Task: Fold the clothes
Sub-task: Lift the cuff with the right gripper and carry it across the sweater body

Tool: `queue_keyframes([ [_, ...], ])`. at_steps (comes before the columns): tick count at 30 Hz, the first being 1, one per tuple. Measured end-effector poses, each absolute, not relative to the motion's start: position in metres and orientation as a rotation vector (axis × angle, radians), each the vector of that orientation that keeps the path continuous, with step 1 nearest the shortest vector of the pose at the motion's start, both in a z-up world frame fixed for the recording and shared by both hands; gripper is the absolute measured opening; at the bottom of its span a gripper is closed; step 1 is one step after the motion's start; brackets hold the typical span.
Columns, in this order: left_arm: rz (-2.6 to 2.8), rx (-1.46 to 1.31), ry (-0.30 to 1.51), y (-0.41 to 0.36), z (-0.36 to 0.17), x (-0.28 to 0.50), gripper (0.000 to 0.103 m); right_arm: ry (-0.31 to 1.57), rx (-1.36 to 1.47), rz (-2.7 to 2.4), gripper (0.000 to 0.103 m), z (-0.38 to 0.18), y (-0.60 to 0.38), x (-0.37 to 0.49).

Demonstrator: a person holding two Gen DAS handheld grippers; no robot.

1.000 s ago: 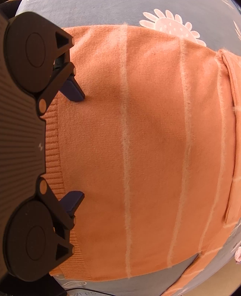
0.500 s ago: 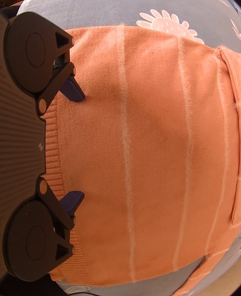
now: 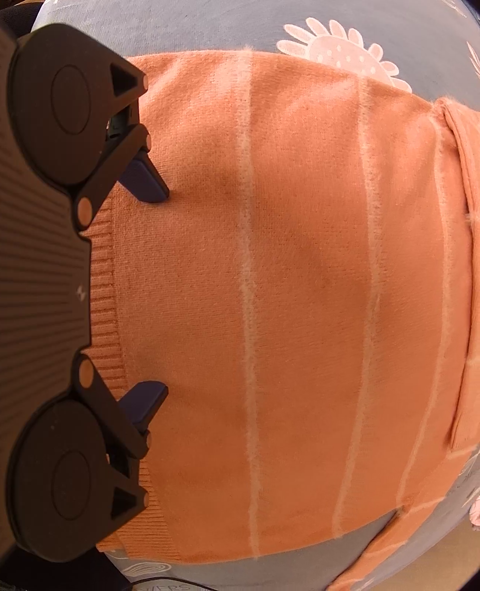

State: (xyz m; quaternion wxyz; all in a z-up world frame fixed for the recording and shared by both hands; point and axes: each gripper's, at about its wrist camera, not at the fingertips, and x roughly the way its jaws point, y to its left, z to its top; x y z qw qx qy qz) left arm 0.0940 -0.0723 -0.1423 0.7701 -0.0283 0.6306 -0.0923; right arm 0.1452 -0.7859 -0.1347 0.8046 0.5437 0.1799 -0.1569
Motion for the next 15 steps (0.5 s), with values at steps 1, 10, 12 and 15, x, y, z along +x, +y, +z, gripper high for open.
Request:
queue_keyframes([
  [1, -0.205, -0.064, 1.366, -0.073, -0.142, 0.094, 0.102, 0.394, 1.146, -0.328, 0.012, -0.124, -0.782, 0.148],
  [10, -0.238, -0.117, 1.333, -0.074, -0.143, 0.092, 0.102, 0.520, 0.887, -0.184, 0.012, -0.026, -0.694, 0.194],
  [12, -0.259, -0.108, 1.320, -0.076, -0.143, 0.090, 0.102, 0.545, 0.836, -0.149, 0.012, -0.009, -0.667, 0.206],
  [15, -0.286, -0.109, 1.296, -0.077, -0.144, 0.086, 0.102, 0.580, 0.769, -0.096, 0.012, 0.009, -0.625, 0.222],
])
